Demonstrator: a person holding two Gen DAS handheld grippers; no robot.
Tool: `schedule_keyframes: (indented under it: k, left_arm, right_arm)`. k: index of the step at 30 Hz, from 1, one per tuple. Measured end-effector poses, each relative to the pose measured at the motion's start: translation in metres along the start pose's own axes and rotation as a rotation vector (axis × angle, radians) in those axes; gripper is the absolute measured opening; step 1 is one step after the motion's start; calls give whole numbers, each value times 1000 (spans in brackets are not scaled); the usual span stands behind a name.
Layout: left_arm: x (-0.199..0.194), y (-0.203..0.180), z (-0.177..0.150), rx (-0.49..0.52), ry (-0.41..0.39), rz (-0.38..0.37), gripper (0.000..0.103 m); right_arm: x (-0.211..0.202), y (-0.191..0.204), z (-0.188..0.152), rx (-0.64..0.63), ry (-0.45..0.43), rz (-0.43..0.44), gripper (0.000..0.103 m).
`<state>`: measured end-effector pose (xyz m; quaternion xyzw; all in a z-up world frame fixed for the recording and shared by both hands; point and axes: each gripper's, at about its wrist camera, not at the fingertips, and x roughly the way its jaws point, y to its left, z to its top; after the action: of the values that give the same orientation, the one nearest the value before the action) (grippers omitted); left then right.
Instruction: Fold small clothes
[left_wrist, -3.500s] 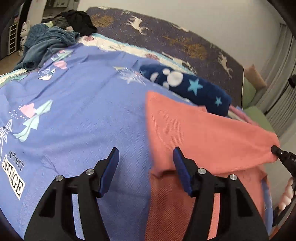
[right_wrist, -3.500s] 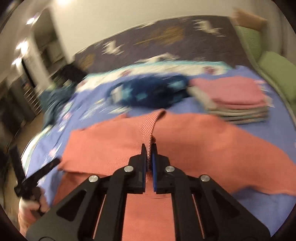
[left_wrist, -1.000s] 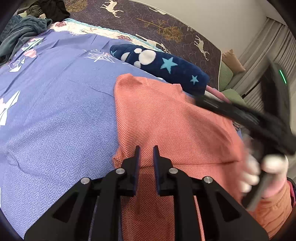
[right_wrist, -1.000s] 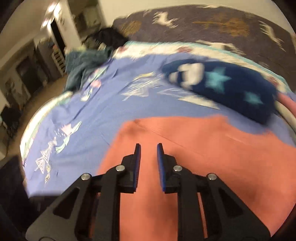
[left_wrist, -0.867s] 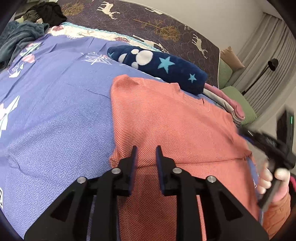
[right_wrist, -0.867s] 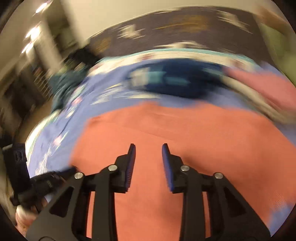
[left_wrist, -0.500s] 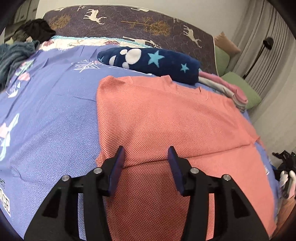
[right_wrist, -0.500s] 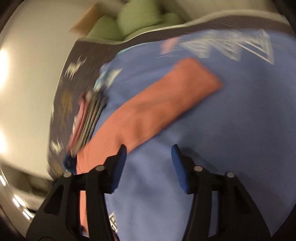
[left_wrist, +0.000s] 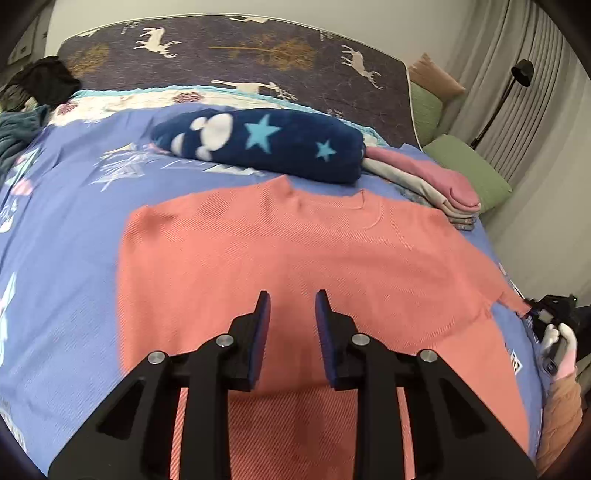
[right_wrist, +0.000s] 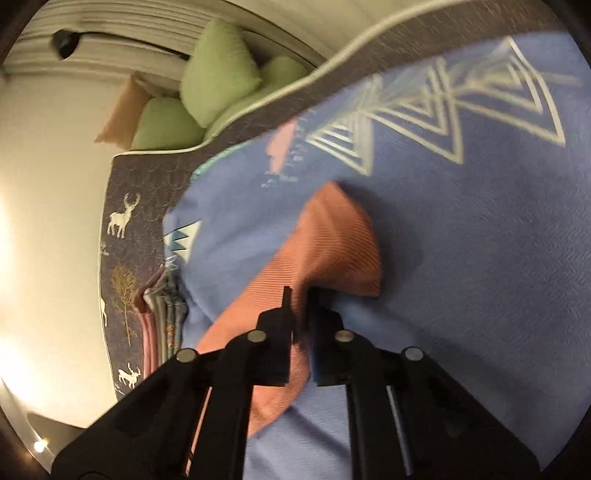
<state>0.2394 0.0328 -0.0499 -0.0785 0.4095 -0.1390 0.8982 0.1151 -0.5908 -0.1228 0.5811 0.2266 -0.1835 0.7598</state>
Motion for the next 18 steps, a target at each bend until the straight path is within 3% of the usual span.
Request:
schedule_keyframes:
  k: [3, 6, 9, 11, 14, 16, 18]
  left_arm:
    - [21, -3, 3, -27, 25, -27, 27]
    - [35, -2, -5, -45, 37, -53, 27]
    - [33, 6, -8, -79, 11, -114, 28]
    - [30, 14, -10, -124, -7, -158, 28]
    - [27, 25, -13, -185, -28, -236, 28]
    - [25, 28, -12, -196, -30, -304, 28]
    - [26, 26, -11, -198, -11, -380, 28]
  right_arm:
    - [-12, 46, -19, -125, 18, 118, 9]
    - [-23, 117, -62, -361, 50, 222, 9]
    - [-25, 195, -140, -635, 113, 351, 9]
    - [-20, 225, -190, -772, 159, 395, 9]
    - [-4, 251, -276, -980, 258, 436, 9]
    - [13, 248, -333, -1110, 356, 407, 9]
    - [27, 236, -366, -1208, 423, 353, 9]
